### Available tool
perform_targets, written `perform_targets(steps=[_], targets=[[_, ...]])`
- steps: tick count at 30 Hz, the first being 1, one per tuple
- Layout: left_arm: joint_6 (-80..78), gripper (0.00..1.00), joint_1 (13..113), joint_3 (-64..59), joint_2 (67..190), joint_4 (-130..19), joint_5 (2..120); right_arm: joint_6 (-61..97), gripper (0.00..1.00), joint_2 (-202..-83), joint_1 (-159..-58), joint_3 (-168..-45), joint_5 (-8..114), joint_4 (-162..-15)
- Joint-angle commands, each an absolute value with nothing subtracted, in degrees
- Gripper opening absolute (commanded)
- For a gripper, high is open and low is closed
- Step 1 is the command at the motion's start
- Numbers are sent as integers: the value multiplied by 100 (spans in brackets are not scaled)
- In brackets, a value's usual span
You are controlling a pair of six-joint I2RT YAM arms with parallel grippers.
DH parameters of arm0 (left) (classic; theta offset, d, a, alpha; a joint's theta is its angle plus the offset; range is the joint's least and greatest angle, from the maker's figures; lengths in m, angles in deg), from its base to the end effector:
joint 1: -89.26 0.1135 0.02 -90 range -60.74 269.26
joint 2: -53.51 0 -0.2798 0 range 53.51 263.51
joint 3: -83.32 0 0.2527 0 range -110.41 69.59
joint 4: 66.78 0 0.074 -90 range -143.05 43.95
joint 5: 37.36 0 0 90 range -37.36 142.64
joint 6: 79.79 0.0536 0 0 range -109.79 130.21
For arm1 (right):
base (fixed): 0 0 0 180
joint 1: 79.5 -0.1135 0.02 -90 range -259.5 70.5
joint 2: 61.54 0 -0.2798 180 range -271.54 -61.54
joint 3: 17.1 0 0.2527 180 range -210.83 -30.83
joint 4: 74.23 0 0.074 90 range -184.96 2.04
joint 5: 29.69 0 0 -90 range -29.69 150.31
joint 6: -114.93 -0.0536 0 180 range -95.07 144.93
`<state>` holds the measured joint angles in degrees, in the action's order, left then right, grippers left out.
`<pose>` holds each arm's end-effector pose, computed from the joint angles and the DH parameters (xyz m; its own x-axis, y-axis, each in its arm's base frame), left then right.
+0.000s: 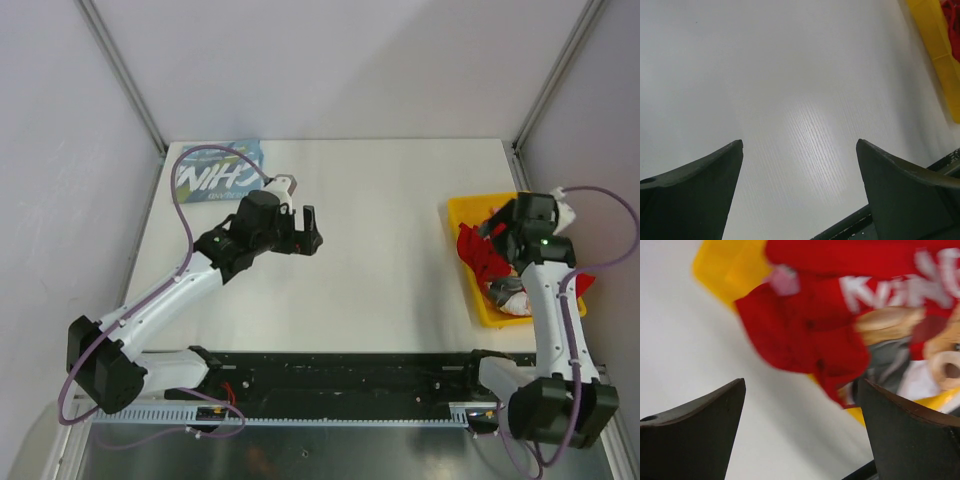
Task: Fold and stack the t-shirts
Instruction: Grab crumpled tshirt from bin with the right arm
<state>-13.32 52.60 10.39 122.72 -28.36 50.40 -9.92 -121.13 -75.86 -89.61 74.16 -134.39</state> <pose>0.2240 -0.1641 0.3189 -0.6466 -0.0160 -0.7627 0.3411 0.8882 -0.3078 0.2090 -0.0262 0.3188 -0.4734 0.5861 -0.6576 0.6024 0.7601 0.2437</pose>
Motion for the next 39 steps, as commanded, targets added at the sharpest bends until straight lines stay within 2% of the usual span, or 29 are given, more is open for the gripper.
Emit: perform_targets(steps=[1, 8, 18, 19, 20, 23, 24, 25, 28, 34, 39], targets=[[-1276, 99, 5283, 993, 12159, -2979, 5381, -722, 99, -12304, -6539, -9147, 7360, -13796], [-1330, 100, 5282, 1017, 12173, -2975, 5460, -985, 99, -12888, -6055, -9006, 7199, -13382], [-1336, 99, 5290, 1000, 12315, -2970, 5492, -1389, 97, -13063, -6043, -7819, 7168, -12550], [-1331, 99, 5289, 1004, 12322, -2968, 5461, -1351, 92, -13076, -6043, -7802, 7131, -12514], [-1319, 99, 5288, 1006, 12330, -2968, 5428, -1297, 83, -13038, -6043, -7807, 7087, -12492], [-1283, 99, 5288, 1008, 12330, -2969, 5342, -1150, 31, -12705, -6043, -7966, 7090, -12592], [-1273, 99, 5287, 1004, 12330, -2968, 5316, -1113, 17, -12585, -6043, -8091, 7132, -12694], [-1260, 99, 5292, 993, 12334, -2967, 5299, -1085, 8, -12472, -6043, -8232, 7179, -12859], [-1218, 99, 5296, 957, 12312, -2971, 5283, -1048, 1, -12150, -6043, -8718, 7137, -13234], [-1183, 99, 5327, 959, 12244, -2967, 5038, -1074, 0, -11644, -6043, -9918, 6547, -13539], [-1184, 99, 5358, 955, 12217, -2967, 4967, -1231, 0, -11695, -6177, -11032, 6195, -13494]])
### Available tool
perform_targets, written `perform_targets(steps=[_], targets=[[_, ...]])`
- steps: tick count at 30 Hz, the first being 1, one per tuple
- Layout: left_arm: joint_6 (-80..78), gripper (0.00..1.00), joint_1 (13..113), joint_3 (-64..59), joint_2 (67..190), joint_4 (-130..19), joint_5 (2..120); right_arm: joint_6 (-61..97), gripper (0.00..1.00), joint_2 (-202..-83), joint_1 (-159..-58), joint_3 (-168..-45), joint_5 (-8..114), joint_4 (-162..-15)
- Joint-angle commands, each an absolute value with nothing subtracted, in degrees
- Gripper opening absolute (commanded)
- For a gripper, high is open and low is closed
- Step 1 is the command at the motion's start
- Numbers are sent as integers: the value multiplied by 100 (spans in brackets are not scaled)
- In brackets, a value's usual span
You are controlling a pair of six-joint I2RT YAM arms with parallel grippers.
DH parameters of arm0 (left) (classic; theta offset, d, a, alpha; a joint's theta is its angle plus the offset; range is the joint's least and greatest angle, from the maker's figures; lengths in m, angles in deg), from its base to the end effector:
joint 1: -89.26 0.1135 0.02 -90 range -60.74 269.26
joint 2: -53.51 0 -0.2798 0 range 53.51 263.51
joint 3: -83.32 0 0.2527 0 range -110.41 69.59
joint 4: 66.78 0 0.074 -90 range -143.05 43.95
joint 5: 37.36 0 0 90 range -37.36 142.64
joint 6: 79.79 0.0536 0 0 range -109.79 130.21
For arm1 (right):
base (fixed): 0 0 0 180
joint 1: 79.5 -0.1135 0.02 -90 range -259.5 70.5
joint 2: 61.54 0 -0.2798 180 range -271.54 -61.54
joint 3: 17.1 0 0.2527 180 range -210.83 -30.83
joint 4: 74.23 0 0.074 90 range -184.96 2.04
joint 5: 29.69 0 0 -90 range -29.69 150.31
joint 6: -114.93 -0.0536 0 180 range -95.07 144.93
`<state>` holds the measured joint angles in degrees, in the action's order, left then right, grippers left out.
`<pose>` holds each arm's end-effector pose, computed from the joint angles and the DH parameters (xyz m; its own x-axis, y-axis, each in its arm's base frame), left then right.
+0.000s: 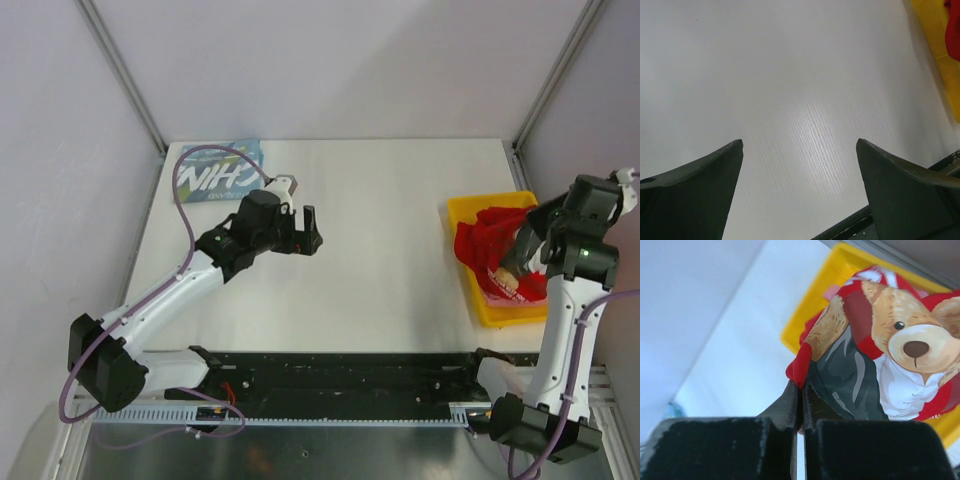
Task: Fold and stack the t-shirts
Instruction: Grab crumpled tshirt from bin with the right arm, then move the tshirt to the center of the board
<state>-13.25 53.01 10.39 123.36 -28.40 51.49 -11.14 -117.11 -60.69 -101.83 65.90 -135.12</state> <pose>0.2265 -0.1647 0.3160 -0.6576 -0.0114 -0.7533 0.3447 0.8845 -0.3143 0.1789 -0.0665 0.4004 -0.1673 0.6760 -0.7176 0.6159 0.6401 0.4594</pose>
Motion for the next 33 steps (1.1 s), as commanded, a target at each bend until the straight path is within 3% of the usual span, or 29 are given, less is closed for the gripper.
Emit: perform_targets(steps=[1, 7, 19, 24, 27, 31, 33], targets=[[-1193, 99, 5371, 960, 12216, -2967, 4953, -1254, 0, -11741, -6255, -11259, 6206, -13470], [-1251, 100, 5422, 986, 12256, -2975, 4907, -1327, 0, -12171, -7047, -12609, 6225, -12930], [-1470, 100, 5865, 1032, 12274, -2969, 4979, -757, 0, -14134, -10252, -15030, 7220, -11712], [-1642, 99, 6050, 1115, 12171, -2964, 4822, -824, 0, -14986, -10717, -15744, 7017, -11730], [-1740, 100, 6152, 1171, 12018, -2946, 4701, -1033, 0, -14807, -10708, -14976, 6876, -11665], [-1848, 99, 6369, 1298, 11793, -2912, 4640, -1602, 0, -13283, -10650, -11416, 6690, -10872], [-1869, 99, 6432, 1369, 11741, -2905, 4668, -1851, 11, -12682, -10651, -9945, 6655, -10965]])
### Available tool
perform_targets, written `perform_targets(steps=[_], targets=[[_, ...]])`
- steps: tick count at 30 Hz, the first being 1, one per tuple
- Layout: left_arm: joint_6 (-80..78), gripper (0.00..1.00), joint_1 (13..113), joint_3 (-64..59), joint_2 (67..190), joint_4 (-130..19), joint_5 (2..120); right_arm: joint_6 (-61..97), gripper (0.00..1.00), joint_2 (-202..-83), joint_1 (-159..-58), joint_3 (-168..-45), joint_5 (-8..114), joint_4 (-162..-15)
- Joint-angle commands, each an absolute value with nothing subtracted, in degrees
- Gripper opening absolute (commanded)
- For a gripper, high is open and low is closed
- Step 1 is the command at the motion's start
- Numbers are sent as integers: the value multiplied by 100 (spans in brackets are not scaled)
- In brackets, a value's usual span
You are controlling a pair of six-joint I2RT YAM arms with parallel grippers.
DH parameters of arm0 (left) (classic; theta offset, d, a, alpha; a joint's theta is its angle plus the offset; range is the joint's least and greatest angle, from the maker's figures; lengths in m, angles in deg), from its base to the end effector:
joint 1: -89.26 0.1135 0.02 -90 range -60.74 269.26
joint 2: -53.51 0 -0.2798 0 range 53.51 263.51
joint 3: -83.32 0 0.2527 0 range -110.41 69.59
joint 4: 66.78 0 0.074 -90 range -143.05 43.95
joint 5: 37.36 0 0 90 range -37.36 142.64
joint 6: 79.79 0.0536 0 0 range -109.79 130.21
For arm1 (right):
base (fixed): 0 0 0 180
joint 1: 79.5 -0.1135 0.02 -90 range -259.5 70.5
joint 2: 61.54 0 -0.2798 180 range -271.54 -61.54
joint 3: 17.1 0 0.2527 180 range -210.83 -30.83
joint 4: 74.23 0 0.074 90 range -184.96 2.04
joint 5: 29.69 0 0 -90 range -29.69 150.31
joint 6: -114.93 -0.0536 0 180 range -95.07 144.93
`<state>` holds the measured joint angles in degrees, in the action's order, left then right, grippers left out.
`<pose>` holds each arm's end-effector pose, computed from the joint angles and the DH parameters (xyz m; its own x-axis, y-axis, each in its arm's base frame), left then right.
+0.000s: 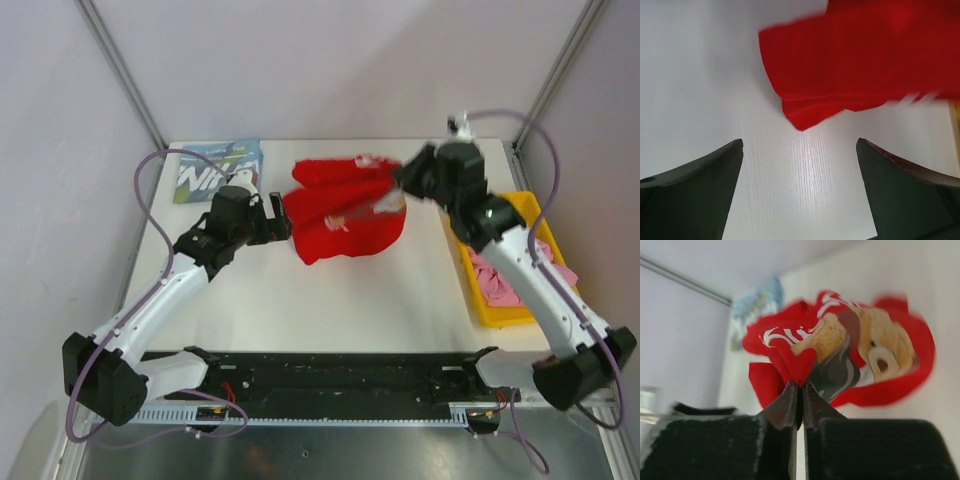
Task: Fold and stack the t-shirts
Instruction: Move the tshirt to the center of the board, then flatten out the tshirt
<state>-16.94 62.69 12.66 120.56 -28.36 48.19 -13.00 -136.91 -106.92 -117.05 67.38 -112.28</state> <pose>0.2413 -0.1160 0.3143 -0.6318 -0.1927 -0.7508 0.1131 0.9353 -0.3353 0.2718 0.1336 0.4597 -0.3787 0.4908 -0.7847 -0.1496 0.8042 0.5752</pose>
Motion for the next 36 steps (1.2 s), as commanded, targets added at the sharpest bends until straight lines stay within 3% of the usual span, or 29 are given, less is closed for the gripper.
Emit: perform_targets(steps=[1, 4, 6, 8, 10, 14, 21, 30, 36], targets=[[-1874, 99, 6449, 1400, 11754, -2901, 4711, -1942, 24, -12455, -10645, -9353, 6611, -11098], [-1940, 99, 6471, 1455, 11885, -2893, 4933, -1946, 60, -11882, -10690, -8411, 6717, -11722], [-2024, 99, 6473, 1492, 12012, -2893, 5076, -1801, 76, -11589, -10729, -8284, 6945, -12103], [-2124, 99, 6474, 1545, 12136, -2891, 5177, -1667, 86, -11373, -10706, -8319, 7059, -12325], [-2244, 99, 6470, 1584, 12277, -2895, 5380, -1571, 88, -11333, -10689, -8395, 7086, -12350], [-2397, 95, 6462, 1603, 12599, -2904, 5619, -1350, 87, -11944, -10727, -8643, 6862, -11932], [-2584, 89, 6465, 1804, 12841, -2904, 5625, -742, 73, -13836, -11359, -9819, 6794, -11305], [-3001, 87, 6547, 2527, 12375, -2894, 5297, -212, 60, -15799, -11659, -10633, 6385, -10411], [-3072, 87, 6552, 2811, 12160, -2892, 5286, 228, 54, -16960, -11886, -11523, 6545, -10585]])
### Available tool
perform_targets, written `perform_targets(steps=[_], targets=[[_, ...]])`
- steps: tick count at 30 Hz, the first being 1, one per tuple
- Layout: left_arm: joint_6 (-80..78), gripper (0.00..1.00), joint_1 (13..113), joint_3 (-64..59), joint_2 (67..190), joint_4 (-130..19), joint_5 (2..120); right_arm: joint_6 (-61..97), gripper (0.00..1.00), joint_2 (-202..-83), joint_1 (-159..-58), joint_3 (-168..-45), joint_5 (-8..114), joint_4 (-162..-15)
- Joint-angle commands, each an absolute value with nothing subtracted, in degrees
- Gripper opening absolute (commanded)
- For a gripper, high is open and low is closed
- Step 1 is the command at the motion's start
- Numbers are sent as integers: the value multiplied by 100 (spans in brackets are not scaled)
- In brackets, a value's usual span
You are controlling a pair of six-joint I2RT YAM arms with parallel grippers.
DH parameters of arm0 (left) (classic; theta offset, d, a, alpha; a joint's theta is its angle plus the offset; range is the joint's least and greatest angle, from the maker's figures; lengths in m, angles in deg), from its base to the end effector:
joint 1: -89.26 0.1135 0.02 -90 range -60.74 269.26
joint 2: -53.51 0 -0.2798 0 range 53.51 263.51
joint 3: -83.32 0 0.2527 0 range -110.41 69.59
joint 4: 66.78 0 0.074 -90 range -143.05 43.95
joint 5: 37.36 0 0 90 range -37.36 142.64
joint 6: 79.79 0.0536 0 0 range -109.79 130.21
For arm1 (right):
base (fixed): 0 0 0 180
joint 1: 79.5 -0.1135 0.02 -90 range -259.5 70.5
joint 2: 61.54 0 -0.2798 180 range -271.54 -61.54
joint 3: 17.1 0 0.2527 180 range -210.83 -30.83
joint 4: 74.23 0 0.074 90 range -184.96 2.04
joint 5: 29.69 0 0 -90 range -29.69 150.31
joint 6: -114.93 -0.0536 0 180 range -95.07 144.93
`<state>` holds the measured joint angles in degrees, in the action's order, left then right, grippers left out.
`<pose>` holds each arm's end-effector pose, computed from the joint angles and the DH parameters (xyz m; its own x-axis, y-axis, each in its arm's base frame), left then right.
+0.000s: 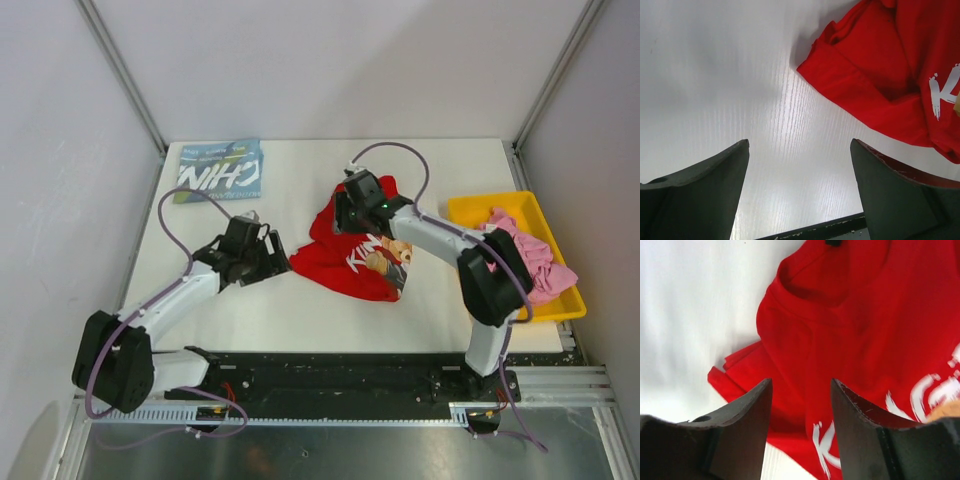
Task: Fold and stack the t-shirts
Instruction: Flatten out the tshirt
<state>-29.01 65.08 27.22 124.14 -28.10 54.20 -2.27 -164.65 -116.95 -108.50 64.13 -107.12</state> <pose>0.2258 -0.1030 0.2119 -0.8343 -0.3183 -0.4502 -0.1332 0.9087 -0.3956 0.3369 0.2536 0.2452 -0.7559 -0.0045 -0.6547 -0.2513 0.9253 0.2839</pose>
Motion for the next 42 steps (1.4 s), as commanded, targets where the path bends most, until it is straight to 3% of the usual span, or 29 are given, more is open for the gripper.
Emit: perform_targets(steps=[1, 10, 18, 21, 23, 26, 28, 42], targets=[[-3078, 86, 6553, 2837, 12144, -2890, 5284, 306, 53, -17138, -11957, -11724, 6626, -10706], [-3075, 86, 6553, 2944, 12055, -2893, 5324, 671, 52, -18376, -12382, -13029, 7464, -11519], [-3083, 86, 6551, 2957, 12094, -2901, 5341, 705, 51, -18751, -12395, -13213, 7646, -11736], [-3079, 86, 6545, 2896, 12188, -2908, 5379, 678, 43, -18802, -12385, -13214, 7730, -11778], [-3060, 86, 6551, 2764, 12307, -2930, 5457, 642, 30, -18751, -12339, -13225, 7785, -11794], [-3042, 85, 6534, 2430, 12609, -2959, 5504, 502, 7, -18500, -12199, -13249, 7863, -11882], [-3049, 84, 6513, 2168, 12898, -2965, 5502, 385, 2, -18139, -12064, -13196, 7889, -11934], [-3127, 67, 6221, 1082, 14351, -2993, 4915, -282, 0, -15597, -10969, -11531, 6985, -11926]])
